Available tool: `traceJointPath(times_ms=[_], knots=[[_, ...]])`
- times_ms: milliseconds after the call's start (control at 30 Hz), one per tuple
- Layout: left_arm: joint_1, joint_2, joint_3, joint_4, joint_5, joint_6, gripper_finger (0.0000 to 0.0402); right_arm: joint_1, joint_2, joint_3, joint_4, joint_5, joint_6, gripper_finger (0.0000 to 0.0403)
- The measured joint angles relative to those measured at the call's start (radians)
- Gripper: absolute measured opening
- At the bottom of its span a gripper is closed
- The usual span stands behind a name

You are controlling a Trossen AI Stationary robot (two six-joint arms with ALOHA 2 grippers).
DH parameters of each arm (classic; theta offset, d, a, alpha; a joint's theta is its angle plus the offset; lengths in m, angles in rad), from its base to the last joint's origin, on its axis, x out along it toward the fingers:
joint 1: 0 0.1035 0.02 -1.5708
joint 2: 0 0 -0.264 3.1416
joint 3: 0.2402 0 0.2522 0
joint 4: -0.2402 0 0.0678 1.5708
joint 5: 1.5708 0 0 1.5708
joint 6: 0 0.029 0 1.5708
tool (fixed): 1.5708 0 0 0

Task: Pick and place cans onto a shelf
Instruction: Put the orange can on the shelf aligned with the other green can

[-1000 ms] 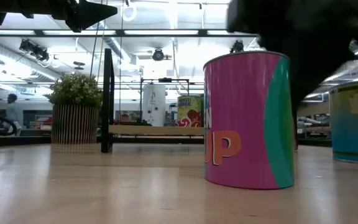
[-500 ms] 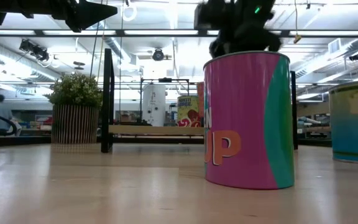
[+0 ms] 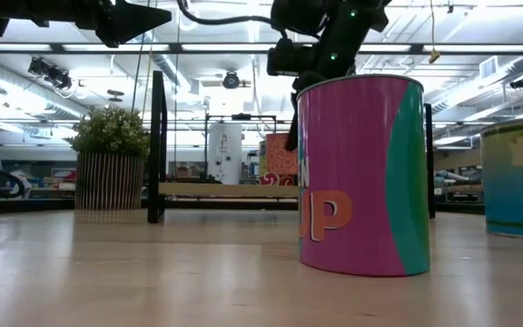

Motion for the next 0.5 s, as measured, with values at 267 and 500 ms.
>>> traceJointPath(times_ms=[267,500], knots=[[0.0,0.0,0.0,0.0,0.0,0.0,0.0389,-0.021,0.0,0.0,-0.001,-0.025,0.005,0.0354],[0.0,0.0,0.0,0.0,0.0,0.0,0.0389,0.0,0.0,0.0,0.001,0.039,0.011,0.0361]])
